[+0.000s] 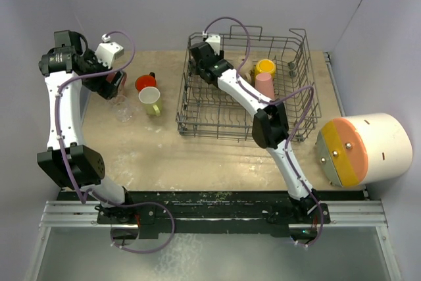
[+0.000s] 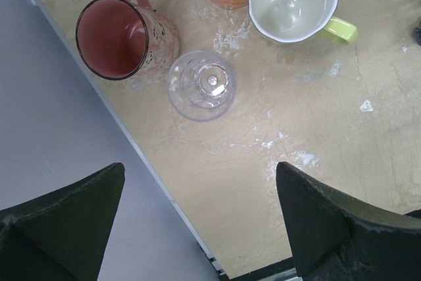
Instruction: Unload the cups from the dish rack
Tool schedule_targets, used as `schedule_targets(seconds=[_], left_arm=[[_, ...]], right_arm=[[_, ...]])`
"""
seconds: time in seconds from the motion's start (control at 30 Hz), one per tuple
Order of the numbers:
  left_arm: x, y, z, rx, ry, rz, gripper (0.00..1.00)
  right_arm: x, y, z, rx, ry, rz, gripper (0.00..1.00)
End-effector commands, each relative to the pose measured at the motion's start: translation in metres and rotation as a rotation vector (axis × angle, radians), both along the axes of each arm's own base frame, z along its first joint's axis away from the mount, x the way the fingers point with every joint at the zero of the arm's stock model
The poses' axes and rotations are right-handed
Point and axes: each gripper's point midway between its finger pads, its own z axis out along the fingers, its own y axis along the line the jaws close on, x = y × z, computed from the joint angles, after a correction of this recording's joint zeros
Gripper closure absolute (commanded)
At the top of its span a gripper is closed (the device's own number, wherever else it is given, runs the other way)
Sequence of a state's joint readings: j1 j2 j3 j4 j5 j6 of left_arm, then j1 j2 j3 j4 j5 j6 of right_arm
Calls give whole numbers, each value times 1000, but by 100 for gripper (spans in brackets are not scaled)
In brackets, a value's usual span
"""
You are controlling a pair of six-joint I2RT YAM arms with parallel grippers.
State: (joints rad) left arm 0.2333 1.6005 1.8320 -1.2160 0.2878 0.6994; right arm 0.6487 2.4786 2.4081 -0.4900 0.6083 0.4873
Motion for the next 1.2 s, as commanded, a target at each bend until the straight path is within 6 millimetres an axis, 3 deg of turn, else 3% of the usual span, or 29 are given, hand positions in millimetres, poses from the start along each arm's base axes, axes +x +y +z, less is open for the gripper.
schedule_targets(seconds=[0.0, 0.37, 0.7, 0.87, 1.17], left_arm=[[-10, -8, 14, -15, -42, -24, 1], [-14, -8, 21, -8, -55, -27, 1], [-19, -11, 28, -15, -62, -38, 1], [-21, -15, 29, -29, -64, -51, 1], [-27, -22, 35, -37, -89, -94, 1]], right_arm=[[22, -4, 14, 23, -81, -27, 40], [17, -8, 11, 6, -68, -15, 57], [16, -15, 42, -9, -111, -9, 96], [16, -21, 80, 2, -177, 2, 100], [1, -27, 183, 113, -341, 41, 100]])
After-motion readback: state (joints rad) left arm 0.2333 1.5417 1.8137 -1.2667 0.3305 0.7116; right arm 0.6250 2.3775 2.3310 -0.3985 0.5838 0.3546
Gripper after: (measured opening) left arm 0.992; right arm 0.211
